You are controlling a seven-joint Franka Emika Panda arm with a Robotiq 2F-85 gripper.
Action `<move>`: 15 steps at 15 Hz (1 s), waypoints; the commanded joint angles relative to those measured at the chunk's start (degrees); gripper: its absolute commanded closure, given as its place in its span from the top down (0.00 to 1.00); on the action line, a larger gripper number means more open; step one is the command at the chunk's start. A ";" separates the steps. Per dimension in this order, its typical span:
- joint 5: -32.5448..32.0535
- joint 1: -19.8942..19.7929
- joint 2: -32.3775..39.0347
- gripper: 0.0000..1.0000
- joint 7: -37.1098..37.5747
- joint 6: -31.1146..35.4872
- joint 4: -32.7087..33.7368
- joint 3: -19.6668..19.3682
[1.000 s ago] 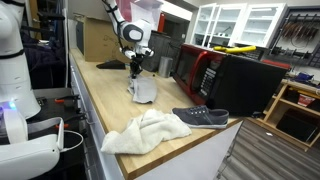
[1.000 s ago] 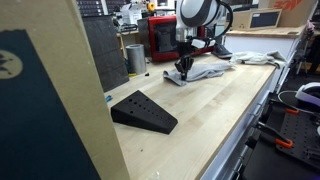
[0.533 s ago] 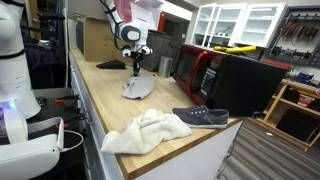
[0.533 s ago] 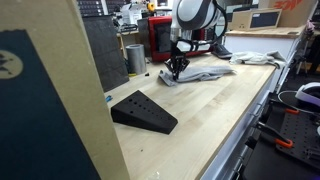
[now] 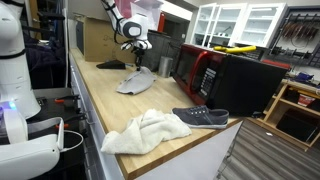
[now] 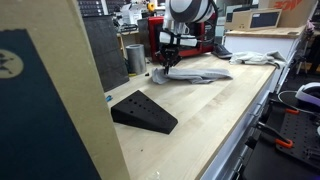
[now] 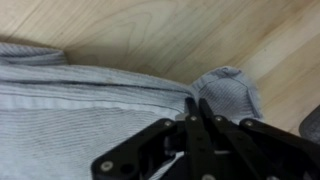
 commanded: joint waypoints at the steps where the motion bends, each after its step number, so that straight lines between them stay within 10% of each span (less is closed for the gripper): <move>1: 0.97 0.29 -1.15 0.36 1.65 -0.24 1.10 0.17; 10: 0.38 -7.06 -14.96 1.00 -26.49 -13.05 -6.14 -1.51; 14: -1.16 -10.14 -14.76 1.00 -35.88 -18.38 -8.25 -3.36; 15: -2.22 -10.64 -14.03 0.75 -36.89 -18.31 -8.74 -3.72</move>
